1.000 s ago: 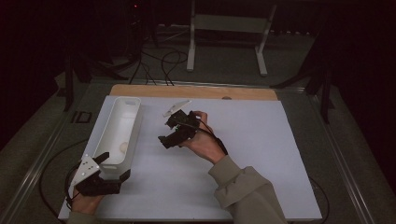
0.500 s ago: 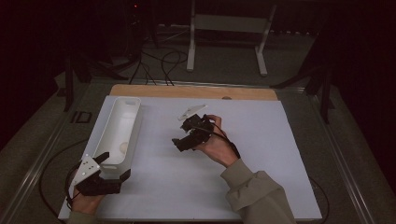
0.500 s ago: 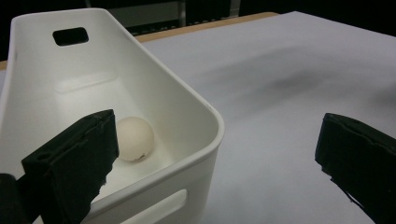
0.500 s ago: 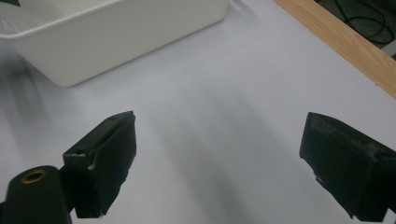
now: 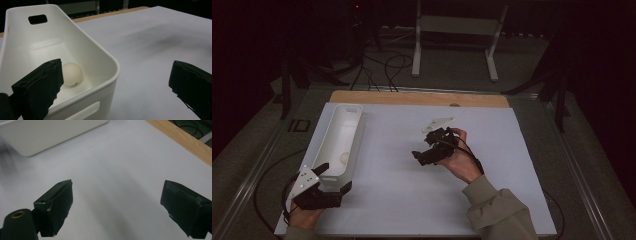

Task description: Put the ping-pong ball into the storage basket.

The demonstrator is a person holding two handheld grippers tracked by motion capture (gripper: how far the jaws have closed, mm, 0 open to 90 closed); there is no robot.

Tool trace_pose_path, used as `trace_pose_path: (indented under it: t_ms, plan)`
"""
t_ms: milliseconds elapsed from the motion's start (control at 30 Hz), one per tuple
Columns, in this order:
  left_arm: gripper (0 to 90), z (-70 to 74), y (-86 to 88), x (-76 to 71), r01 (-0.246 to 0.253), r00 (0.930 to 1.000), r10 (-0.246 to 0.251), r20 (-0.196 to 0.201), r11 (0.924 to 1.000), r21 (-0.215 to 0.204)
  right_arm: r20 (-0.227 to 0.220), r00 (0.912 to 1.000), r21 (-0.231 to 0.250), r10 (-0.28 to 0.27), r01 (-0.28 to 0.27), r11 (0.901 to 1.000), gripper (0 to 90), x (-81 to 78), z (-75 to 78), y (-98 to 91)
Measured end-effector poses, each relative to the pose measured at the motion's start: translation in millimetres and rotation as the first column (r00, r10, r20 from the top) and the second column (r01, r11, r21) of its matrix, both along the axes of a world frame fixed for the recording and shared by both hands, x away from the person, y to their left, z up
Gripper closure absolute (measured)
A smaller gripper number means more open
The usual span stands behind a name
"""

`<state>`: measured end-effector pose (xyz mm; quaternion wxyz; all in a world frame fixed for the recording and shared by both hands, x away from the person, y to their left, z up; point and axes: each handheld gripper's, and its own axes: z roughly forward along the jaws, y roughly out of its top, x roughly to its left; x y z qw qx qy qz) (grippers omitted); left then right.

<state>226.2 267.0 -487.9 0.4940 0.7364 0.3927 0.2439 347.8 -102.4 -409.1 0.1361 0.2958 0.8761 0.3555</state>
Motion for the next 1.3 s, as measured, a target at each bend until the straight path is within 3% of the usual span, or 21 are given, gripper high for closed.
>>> trace_pose_path:
  t_ms: [567, 700, 800, 1033, 1300]
  plan:
    - [0.2, 0.2, -0.5, 0.6, -0.002, 1.0, 0.002, -0.003, 1.0, 0.005, 0.01, 0.998, 0.053, -0.062, 0.061, 0.9967, 10.1, -11.7, -15.2, -50.2]
    - [0.2, 0.2, -1.0, 0.9, -0.004, 1.0, 0.004, -0.003, 1.0, 0.008, 0.004, 0.9946, 0.103, -0.104, 0.103, 0.9893, 10.3, -14.9, -22.4, -71.1]
    - [0.2, 0.4, -1.1, 1.0, -0.006, 1.0, 0.006, -0.004, 1.0, 0.008, 0.013, 0.9919, 0.108, -0.126, 0.124, 0.9863, 10.3, -19.7, -26.7, -82.2]
    - [0.1, 0.8, -1.2, 1.3, -0.009, 0.9999, 0.009, -0.006, 0.9999, 0.005, 0.025, 0.9855, 0.185, -0.168, 0.16, 0.9696, 10.3, -34.4, -36.9, -110.3]
    - [0.1, 1.4, -0.7, 1.8, -0.02, 0.9998, 0.02, -0.008, 0.9998, 0.005, 0.085, 0.9733, 0.256, -0.213, 0.186, 0.9486, 10.6, -54.8, -47.9, -139.1]
